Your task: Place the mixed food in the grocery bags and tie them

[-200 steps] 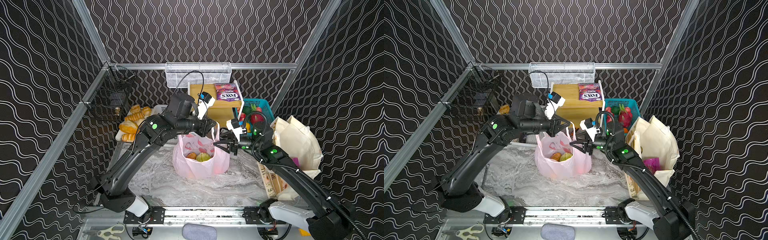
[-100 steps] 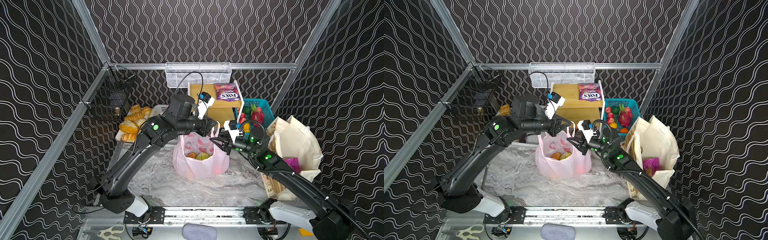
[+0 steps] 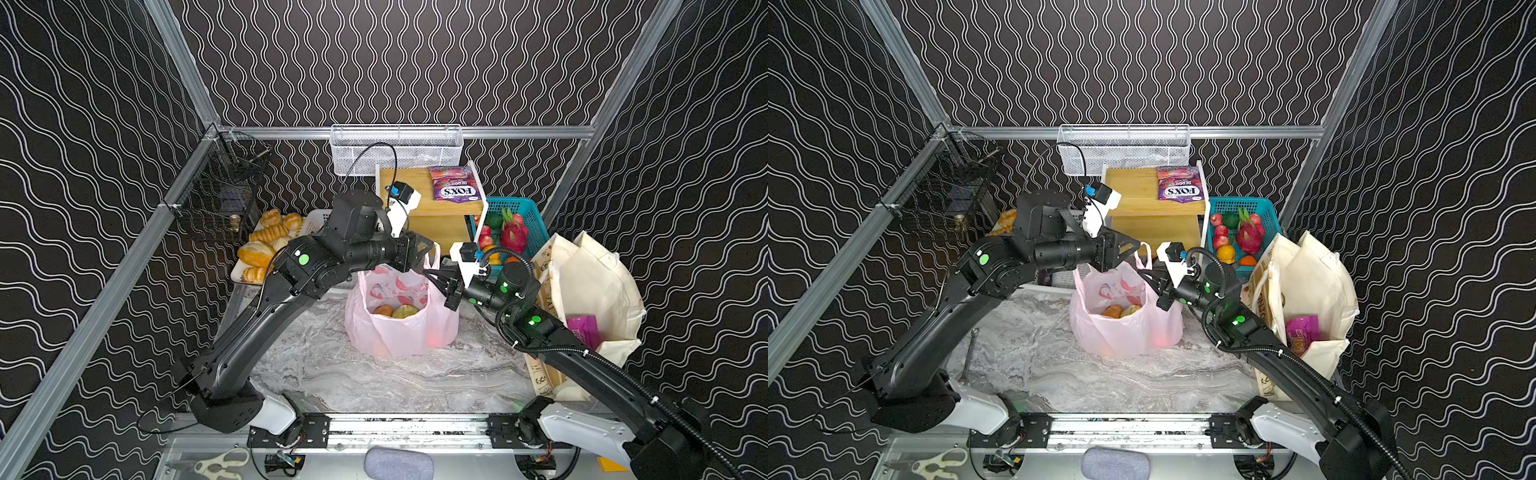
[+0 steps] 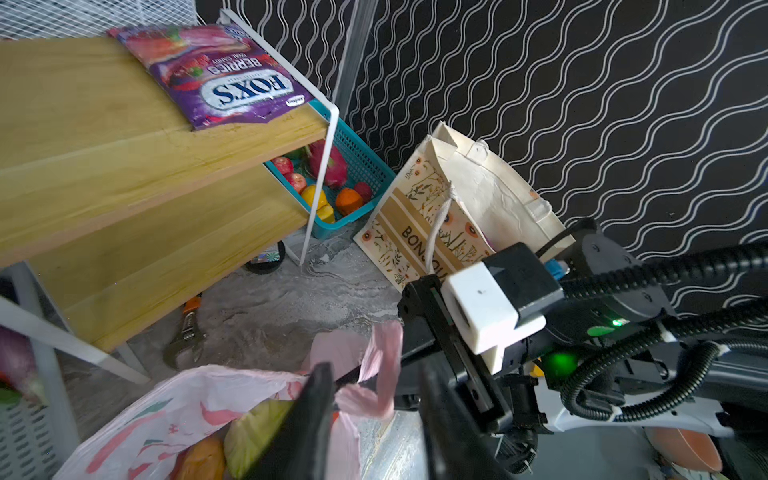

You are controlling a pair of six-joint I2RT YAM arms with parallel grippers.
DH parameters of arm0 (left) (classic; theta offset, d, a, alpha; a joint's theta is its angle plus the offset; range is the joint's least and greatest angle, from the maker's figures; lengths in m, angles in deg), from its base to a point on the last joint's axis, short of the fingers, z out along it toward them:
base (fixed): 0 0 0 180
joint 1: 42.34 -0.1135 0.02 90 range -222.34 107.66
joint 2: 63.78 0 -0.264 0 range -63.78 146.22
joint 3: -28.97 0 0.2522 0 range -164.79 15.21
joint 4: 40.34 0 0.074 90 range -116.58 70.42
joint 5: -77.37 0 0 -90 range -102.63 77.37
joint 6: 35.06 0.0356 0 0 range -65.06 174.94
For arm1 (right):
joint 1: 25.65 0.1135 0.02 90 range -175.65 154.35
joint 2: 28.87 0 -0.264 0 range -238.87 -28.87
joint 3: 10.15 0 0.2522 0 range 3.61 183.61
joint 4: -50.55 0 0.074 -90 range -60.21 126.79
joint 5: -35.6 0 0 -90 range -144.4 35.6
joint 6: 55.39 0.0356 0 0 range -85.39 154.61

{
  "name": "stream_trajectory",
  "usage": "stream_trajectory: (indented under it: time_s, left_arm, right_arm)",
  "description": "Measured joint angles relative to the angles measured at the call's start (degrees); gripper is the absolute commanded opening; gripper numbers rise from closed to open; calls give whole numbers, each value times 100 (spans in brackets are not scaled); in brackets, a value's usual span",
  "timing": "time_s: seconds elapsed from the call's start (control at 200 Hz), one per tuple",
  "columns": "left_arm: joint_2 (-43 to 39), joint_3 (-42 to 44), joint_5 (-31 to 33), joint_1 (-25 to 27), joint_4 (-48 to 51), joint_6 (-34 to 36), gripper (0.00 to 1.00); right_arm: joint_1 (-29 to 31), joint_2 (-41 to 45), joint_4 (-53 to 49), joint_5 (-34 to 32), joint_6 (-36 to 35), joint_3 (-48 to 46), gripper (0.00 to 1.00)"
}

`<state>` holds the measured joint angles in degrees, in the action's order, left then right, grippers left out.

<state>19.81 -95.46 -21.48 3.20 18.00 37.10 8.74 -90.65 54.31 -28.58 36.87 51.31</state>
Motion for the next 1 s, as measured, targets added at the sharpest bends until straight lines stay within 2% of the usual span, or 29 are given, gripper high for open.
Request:
stream_trajectory:
  time_s: [0.08,0.125,0.185,0.325,0.4,0.526,0.646,0.826,0.996]
  left_arm:
    - [-210,59,363,-2,81,168,98]
    - [-343,85,542,-63,199,348,99]
    - [-411,-9,426,-365,428,691,99]
    - [-463,44,-686,-2271,697,1320,99]
    - [-691,516,-1530,-2852,643,1661,99]
    - [-1224,1716,-2964,-3224,177,2177,99]
    - [-1486,2771,-3866,-3488,-275,2566,99]
    - [-1784,4096,-4207,-3609,-1154,2874,99]
    - [-1582,4575,-4205,-3635,-1742,3067,99]
  right_arm:
    - [-7,-13,-42,-46,125,24,0]
    - [-13,-39,-85,-98,186,68,0]
    - [-37,-83,-138,-177,310,142,0]
    - [-190,-210,-365,-457,538,278,0]
    - [-328,-256,-442,-533,723,302,0]
    - [-535,-273,-509,-538,1012,306,0]
    - [-614,-243,-529,-509,1191,306,0]
    - [-678,-184,-531,-310,1231,291,0]
    - [-693,-223,-562,-72,1228,337,0]
